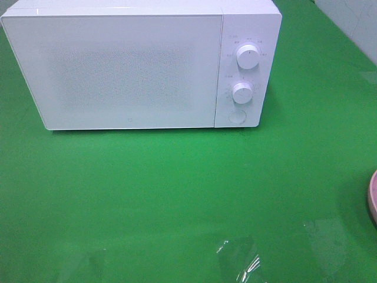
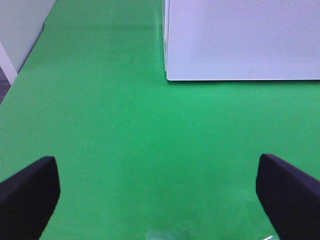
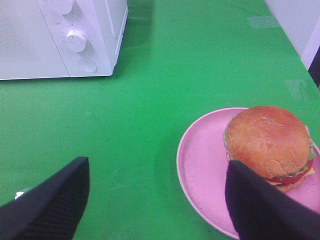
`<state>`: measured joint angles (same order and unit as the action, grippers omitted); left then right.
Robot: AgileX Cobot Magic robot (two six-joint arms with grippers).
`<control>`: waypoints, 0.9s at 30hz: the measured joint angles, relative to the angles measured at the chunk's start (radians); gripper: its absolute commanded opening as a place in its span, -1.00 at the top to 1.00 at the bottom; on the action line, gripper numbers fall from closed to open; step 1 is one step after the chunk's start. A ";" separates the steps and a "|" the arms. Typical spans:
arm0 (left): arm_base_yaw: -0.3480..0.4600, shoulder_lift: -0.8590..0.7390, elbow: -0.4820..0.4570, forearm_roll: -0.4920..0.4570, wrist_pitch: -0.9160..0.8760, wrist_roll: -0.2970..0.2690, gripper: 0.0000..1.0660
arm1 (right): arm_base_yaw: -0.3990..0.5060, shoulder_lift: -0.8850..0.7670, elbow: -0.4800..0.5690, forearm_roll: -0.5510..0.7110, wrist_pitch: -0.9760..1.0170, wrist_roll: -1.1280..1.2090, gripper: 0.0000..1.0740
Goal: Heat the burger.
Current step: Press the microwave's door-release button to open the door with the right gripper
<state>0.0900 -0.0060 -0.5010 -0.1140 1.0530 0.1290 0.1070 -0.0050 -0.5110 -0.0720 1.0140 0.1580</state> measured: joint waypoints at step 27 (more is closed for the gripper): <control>0.000 0.000 0.000 0.000 -0.003 0.000 -0.87 | 0.000 0.137 -0.038 0.000 -0.138 0.000 -0.36</control>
<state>0.0900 -0.0060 -0.5010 -0.1140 1.0500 0.1290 0.1070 0.1320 -0.5490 -0.0720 0.8760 0.1580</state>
